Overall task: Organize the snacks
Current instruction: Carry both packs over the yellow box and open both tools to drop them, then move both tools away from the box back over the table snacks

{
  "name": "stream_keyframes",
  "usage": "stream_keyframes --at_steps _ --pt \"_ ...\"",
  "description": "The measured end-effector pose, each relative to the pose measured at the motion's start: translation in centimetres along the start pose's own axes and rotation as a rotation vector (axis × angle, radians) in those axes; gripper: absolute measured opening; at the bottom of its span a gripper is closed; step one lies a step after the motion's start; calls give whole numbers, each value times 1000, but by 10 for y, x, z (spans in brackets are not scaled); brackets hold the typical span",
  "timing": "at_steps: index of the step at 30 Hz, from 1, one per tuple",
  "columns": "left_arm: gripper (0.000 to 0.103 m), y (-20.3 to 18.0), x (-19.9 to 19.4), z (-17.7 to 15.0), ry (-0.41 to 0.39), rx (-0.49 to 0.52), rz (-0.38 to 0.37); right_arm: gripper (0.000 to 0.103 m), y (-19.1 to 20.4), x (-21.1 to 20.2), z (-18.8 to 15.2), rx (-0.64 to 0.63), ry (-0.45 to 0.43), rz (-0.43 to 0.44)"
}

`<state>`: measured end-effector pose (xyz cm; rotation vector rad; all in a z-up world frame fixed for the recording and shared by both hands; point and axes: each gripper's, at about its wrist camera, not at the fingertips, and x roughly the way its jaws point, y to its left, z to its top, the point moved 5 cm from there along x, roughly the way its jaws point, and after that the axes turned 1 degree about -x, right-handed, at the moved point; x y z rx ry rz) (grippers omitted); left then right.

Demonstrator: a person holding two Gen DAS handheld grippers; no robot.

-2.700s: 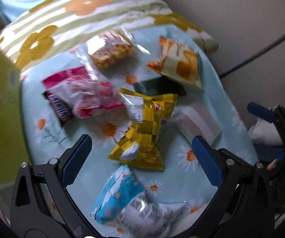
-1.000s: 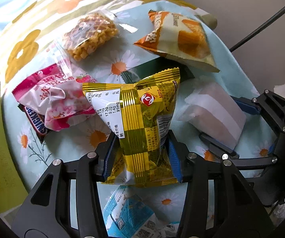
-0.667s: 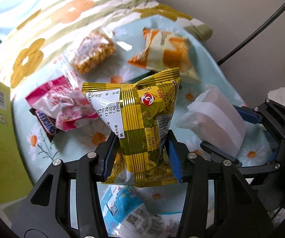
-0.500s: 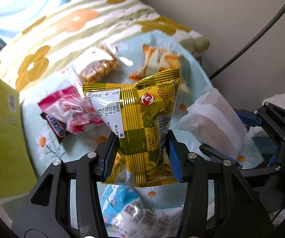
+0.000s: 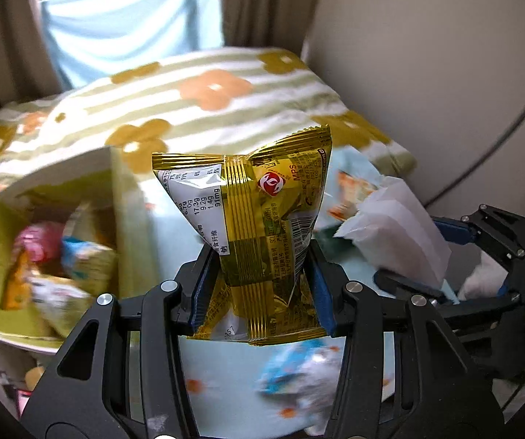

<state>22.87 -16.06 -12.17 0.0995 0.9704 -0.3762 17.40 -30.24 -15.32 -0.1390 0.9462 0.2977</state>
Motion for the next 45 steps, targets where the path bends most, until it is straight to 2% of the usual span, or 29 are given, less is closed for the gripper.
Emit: stream_keyframes --at_steps 4,10,15,19,23,25,26,29,30,34,41,42,43,44,45 --pt "43 60 -21 1 -26 -42 34 58 42 4 35 -17 -27 25" --pt "43 163 -37 -6 -21 -103 78 58 109 30 82 -4 -40 83" --pt "43 233 -34 -17 -8 -143 87 58 168 58 111 -26 -30 92" --pt "43 281 -21 -30 33 -165 88 58 196 81 124 -12 -10 96" --pt "43 304 -9 -45 78 -171 65 58 214 98 127 23 27 96" --pt "44 308 -6 -46 59 -158 41 58 217 106 126 35 42 87" --pt "50 308 -4 -47 55 -148 52 58 219 108 126 40 47 81" --pt "102 311 -4 -50 41 -124 90 58 220 115 124 57 62 59" --pt "103 313 -6 -52 20 -134 75 58 220 116 123 62 67 54" --pt "103 322 -3 -58 33 -183 28 58 219 121 121 87 80 33" --pt "103 341 -3 -74 63 -215 31 61 218 133 113 158 118 35" --pt "103 342 -4 -74 61 -216 30 71 217 134 111 169 115 40" --pt "103 343 -5 -75 59 -216 31 89 217 133 110 176 100 37" --pt "103 344 -5 -75 60 -215 32 94 216 133 108 178 87 30" --pt "103 344 -5 -76 62 -214 34 96 215 133 106 180 83 22"
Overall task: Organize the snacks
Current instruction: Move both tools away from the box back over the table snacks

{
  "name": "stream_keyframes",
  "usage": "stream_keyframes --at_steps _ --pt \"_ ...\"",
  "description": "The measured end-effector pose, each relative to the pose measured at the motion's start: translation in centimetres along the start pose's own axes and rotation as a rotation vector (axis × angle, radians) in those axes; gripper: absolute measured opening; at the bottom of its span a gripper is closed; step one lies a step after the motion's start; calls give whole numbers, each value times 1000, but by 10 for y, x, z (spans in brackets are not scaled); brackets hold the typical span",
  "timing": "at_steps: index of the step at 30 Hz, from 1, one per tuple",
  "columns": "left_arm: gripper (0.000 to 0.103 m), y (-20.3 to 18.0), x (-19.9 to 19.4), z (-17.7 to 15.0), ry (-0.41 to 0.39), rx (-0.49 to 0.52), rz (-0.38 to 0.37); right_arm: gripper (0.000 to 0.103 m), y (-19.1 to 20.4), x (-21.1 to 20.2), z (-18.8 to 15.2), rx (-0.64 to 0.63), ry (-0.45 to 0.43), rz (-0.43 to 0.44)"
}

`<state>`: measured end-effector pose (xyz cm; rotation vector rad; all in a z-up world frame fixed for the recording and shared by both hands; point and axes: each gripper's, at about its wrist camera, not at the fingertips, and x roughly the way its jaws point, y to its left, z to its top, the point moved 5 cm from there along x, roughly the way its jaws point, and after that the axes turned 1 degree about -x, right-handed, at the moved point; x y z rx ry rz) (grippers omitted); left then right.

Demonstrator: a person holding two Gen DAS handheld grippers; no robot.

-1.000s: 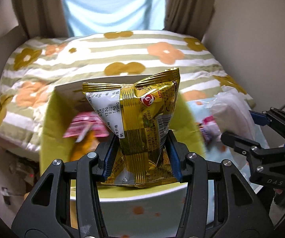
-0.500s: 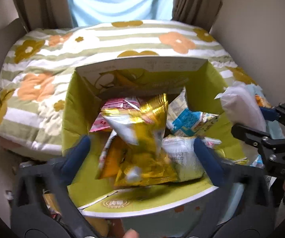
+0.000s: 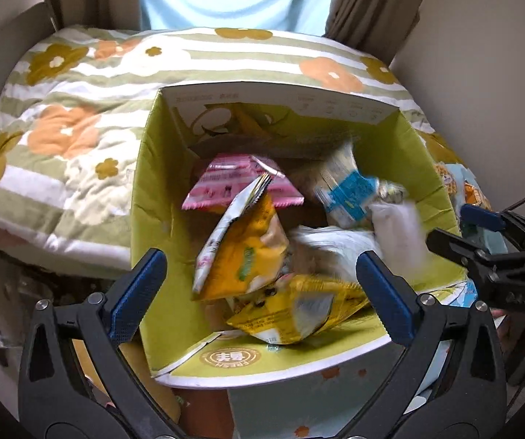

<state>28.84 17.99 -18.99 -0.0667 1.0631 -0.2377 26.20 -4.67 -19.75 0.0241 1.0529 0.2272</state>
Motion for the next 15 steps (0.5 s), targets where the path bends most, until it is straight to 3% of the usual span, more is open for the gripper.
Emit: stream_keyframes --at_steps 15 --pt "103 -18 9 -8 20 38 -13 96 -10 -7 -15 29 -12 -5"
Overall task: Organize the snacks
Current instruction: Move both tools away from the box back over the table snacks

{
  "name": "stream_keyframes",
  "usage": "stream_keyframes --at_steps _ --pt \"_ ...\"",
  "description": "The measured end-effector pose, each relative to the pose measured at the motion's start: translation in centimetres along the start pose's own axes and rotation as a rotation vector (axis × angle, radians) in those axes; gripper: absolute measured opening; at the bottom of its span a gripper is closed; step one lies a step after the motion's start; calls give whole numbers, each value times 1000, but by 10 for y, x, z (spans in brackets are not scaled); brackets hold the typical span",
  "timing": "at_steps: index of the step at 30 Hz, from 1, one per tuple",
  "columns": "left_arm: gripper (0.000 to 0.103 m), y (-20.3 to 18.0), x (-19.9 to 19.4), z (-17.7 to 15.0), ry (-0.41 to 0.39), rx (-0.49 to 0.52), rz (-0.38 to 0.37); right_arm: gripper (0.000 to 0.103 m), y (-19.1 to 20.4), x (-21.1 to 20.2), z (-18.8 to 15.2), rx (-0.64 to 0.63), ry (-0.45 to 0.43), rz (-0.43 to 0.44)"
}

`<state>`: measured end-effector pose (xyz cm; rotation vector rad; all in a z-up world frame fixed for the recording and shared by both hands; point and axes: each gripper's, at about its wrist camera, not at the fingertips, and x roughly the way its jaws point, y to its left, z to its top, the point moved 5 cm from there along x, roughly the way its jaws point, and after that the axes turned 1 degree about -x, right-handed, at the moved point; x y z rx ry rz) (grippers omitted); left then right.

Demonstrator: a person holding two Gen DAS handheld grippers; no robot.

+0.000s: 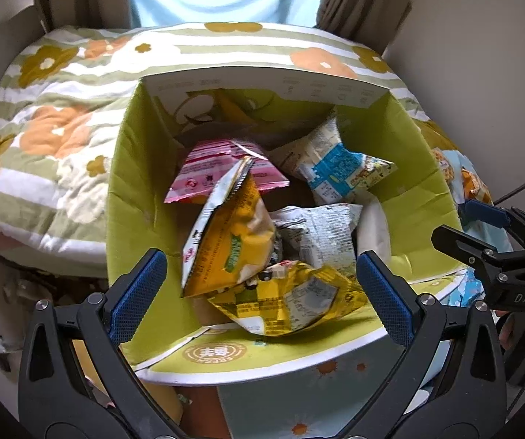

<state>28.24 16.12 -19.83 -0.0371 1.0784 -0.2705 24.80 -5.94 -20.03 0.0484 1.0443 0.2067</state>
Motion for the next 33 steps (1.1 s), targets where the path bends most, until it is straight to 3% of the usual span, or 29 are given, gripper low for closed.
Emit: stream_keyframes --at_steps 12,23,33 --pt "103 -62 -17 11 -51 71 -19 96 -40 -48 -5 10 -66 -9" --pt "103 -172 -25 1 -71 125 -66 96 -140 -107 -25 44 -114 -38" --pt "103 -279 0 -35 8 147 -121 96 -232 -136 -64 98 -102 -55"
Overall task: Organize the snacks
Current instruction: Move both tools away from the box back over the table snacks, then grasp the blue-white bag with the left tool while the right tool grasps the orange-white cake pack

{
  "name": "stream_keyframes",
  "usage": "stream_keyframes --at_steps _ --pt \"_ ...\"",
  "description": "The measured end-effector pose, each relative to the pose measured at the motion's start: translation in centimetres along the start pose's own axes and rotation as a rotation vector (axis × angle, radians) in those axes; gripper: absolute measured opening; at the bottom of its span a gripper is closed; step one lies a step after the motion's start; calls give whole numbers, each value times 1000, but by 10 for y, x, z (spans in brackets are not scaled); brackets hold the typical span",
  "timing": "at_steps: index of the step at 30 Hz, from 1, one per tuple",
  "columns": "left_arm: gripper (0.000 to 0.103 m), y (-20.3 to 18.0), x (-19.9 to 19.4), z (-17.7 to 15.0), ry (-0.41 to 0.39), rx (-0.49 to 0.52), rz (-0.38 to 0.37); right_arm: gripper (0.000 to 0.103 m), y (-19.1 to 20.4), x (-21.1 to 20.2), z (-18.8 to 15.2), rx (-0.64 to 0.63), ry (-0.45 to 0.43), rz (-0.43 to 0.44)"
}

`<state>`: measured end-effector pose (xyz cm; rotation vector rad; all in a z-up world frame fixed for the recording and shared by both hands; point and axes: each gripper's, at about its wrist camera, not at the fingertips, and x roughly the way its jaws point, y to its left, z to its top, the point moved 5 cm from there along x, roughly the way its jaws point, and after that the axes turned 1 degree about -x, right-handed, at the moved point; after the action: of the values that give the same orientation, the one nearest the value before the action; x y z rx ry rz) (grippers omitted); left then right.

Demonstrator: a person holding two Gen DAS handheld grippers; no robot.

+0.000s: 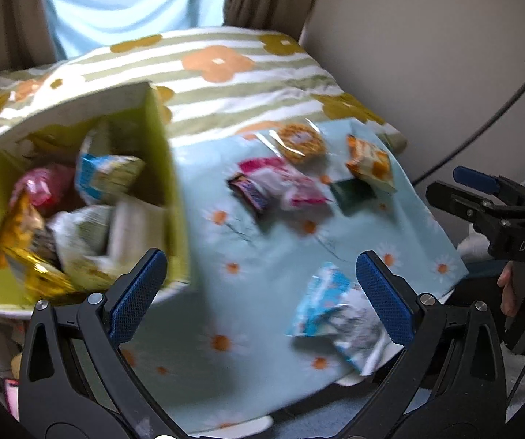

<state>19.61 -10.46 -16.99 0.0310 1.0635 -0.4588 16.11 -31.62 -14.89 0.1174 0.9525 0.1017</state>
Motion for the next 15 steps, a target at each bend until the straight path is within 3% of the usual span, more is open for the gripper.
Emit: stream_keyframes --at_steps 8,15 --pt "103 -54 33 -32 81 -116 21 96 -61 -5 -17 13 12 12" --pt "103 -84 60 -64 182 -216 59 96 -91 3 -27 50 26 54"
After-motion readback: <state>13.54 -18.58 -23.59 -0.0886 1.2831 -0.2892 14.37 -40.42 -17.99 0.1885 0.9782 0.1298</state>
